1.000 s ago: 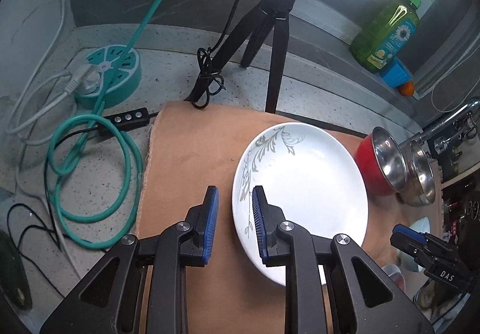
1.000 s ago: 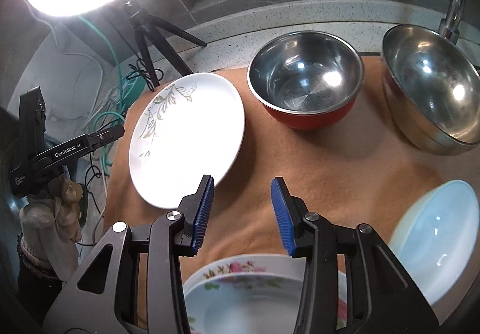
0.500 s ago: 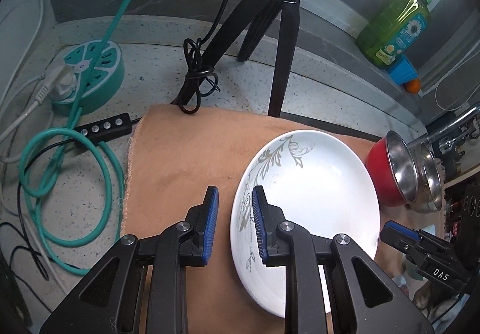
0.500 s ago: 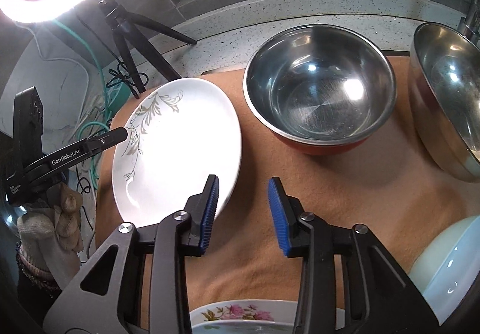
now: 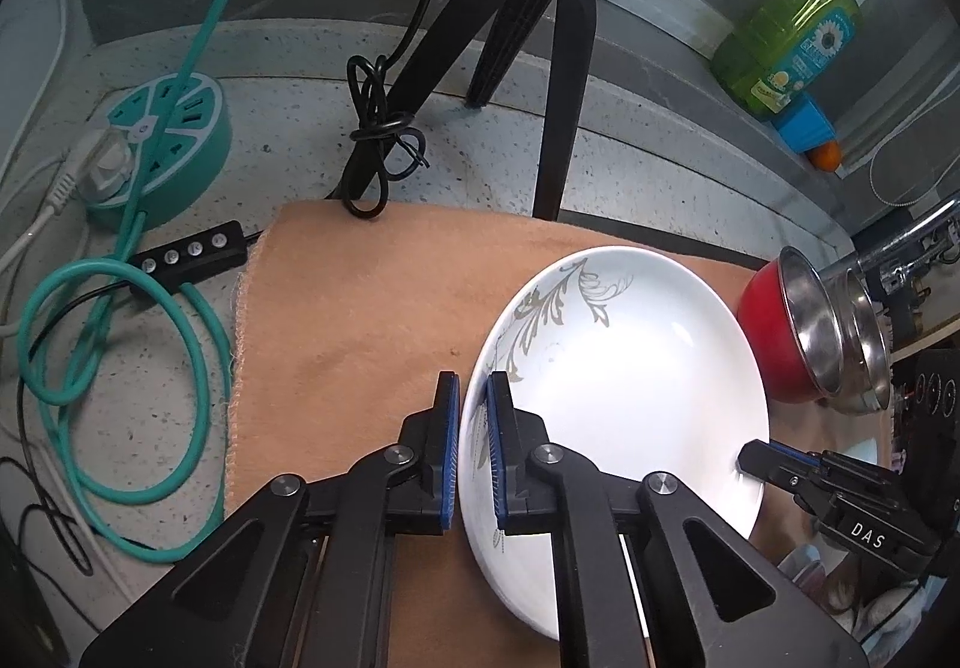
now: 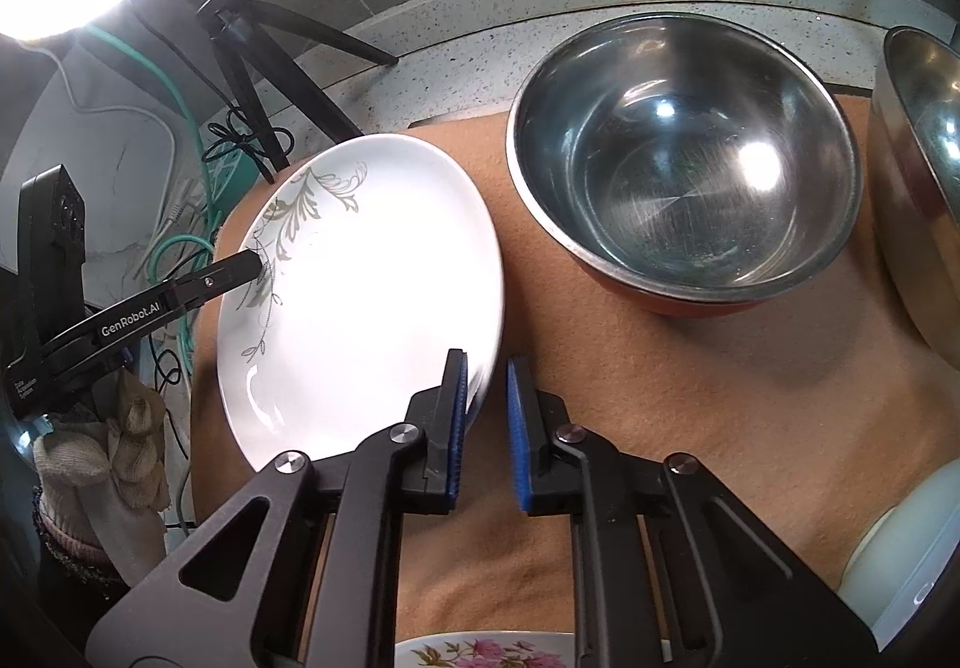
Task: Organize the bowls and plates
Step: 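Move the left gripper to the white leaf-pattern plate and close on its rim, then lift the leaf-pattern plate with the left gripper toward the floral plate stack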
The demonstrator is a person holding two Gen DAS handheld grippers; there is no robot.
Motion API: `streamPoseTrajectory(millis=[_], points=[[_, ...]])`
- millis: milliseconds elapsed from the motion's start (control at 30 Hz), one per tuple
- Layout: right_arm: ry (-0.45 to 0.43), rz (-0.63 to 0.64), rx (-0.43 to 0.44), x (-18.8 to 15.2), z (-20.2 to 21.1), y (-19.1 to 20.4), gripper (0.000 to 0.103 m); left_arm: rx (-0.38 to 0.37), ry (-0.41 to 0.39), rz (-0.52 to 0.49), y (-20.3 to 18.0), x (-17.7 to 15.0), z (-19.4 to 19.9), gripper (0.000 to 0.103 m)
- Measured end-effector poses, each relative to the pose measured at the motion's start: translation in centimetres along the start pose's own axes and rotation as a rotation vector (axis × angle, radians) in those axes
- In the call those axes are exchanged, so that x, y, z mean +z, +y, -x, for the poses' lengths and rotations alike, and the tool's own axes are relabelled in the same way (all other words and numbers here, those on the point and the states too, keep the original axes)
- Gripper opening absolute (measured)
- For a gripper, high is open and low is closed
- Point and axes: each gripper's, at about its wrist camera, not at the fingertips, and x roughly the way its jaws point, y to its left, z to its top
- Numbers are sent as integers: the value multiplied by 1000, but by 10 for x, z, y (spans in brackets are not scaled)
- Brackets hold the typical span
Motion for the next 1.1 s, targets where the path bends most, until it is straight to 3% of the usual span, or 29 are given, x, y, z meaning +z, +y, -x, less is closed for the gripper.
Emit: streamPoseTrajectory(millis=[533,1100], points=[[11,-8,15,-5,10,0,9,-10,1,30,-2,-9,11,8],[-32,18,48,-40,77,-7,9,-53,-67,0,-44,-41,66,8]])
